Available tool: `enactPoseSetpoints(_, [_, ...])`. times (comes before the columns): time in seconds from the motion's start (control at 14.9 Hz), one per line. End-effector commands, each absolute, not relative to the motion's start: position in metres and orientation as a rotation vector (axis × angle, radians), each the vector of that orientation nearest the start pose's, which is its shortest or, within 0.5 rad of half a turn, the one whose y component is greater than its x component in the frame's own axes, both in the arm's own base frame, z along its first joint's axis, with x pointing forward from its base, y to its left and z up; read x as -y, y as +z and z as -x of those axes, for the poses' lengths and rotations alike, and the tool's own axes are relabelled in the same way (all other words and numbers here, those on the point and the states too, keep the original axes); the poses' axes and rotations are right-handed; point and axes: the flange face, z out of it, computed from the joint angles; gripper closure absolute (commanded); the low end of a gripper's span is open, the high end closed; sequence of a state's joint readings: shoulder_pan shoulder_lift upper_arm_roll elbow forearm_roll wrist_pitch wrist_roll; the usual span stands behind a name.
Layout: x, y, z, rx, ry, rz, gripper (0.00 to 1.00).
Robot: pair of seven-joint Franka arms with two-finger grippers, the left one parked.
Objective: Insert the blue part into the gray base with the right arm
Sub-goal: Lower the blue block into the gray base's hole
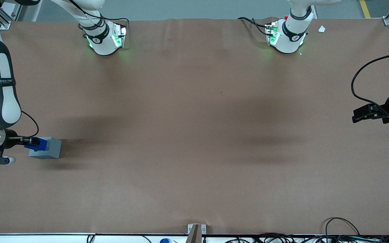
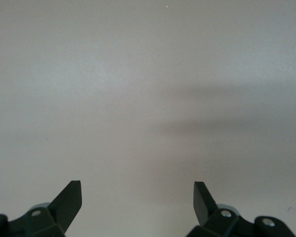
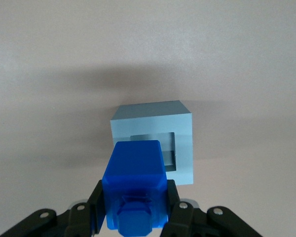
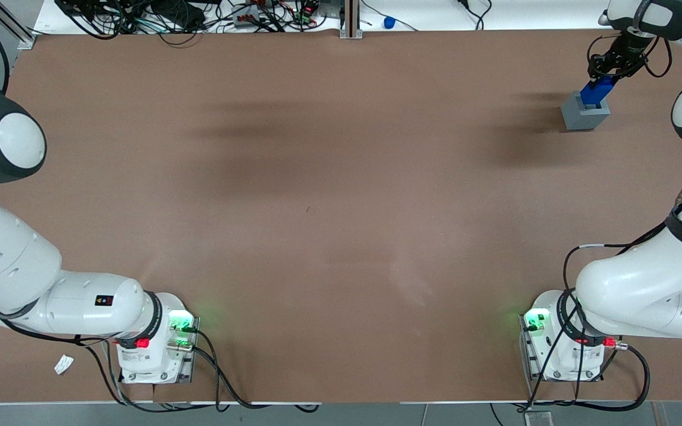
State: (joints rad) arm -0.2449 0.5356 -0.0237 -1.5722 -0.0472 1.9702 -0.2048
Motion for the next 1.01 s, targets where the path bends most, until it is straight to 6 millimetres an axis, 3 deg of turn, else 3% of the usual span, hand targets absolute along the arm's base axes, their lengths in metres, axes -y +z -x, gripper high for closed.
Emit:
enactPoseSetpoints(0.0, [0.188,0.321,-0.655,-0.051,0.233,3.148,0.99])
enactPoseSetpoints(0.94, [0.200,0.306,-0.654,-0.029,0.256,3.139,0.98])
